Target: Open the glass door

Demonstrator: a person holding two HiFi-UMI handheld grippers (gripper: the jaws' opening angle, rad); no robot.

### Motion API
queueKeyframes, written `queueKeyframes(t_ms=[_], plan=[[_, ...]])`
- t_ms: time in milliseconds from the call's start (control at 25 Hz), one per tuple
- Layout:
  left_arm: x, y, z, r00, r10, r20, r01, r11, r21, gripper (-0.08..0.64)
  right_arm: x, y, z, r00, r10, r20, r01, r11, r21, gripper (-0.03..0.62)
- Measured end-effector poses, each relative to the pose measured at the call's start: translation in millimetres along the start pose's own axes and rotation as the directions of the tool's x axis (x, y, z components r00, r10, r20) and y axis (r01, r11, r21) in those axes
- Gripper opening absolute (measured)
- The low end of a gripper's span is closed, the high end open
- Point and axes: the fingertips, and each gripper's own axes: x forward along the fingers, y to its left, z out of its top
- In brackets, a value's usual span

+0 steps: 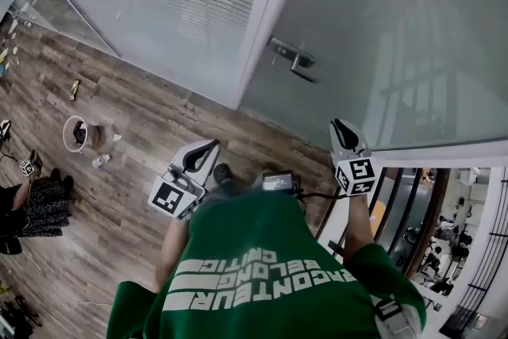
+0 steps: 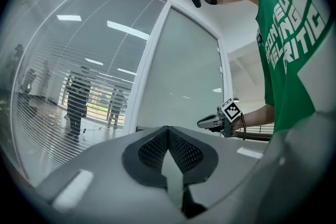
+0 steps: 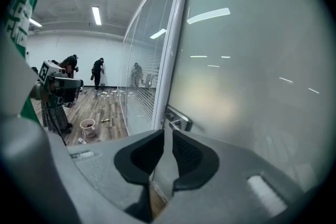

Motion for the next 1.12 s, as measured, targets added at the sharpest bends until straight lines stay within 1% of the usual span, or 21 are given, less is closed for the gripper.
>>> queueKeyframes(t_ms=[120,240,280,400,480,560,680,760,840,960,1120], plan=[[2,0,1,1.000,0.006,0.018,-0.007,1.000,0.005,0.014,21,-12,2,1.000,0.018,-0.014,-0.019,0.999,-0.043,0.052],[4,-1,4,1.000,0.019,0.008,-0.019,1.000,0.000,0.014,44,-19,7,0.998,0.052,-0.033,-0.054,0.996,-0.076,0.065],[6,-1,4,1.000,0.025,0.002,-0.025,1.000,0.001,0.014,52,-21,7,0.997,0.063,-0.054,-0.068,0.994,-0.091,0.075],[14,-1,9,0.998,0.058,-0.017,-0.058,0.998,0.002,0.014,82,-26,-4,0.984,0.087,-0.156,-0.112,0.981,-0.159,0.112],[22,-1,13,0.997,0.071,-0.015,-0.071,0.997,0.007,0.014,107,-26,-10,0.971,0.109,-0.214,-0.155,0.965,-0.210,0.119],[33,-4,18,0.997,0.071,0.005,-0.071,0.997,0.006,0.014,128,-25,-14,0.954,0.136,-0.269,-0.206,0.945,-0.252,0.122],[41,-8,26,0.996,0.089,0.006,-0.089,0.996,0.009,0.014,152,-18,-19,0.918,0.181,-0.353,-0.298,0.901,-0.315,0.126],[41,-8,26,0.993,0.118,-0.009,-0.118,0.993,0.012,0.014,162,-8,-24,0.882,0.213,-0.421,-0.371,0.864,-0.341,0.130],[42,-5,20,0.989,0.146,-0.027,-0.146,0.989,0.022,0.014,172,-4,-30,0.843,0.237,-0.483,-0.435,0.829,-0.352,0.130],[53,-1,22,0.983,0.182,-0.027,-0.181,0.983,0.020,0.014,190,-3,-33,0.801,0.260,-0.540,-0.499,0.787,-0.362,0.130],[43,-3,21,0.970,0.241,-0.014,-0.240,0.970,0.027,0.014,199,20,-41,0.727,0.288,-0.624,-0.590,0.727,-0.351,0.129]])
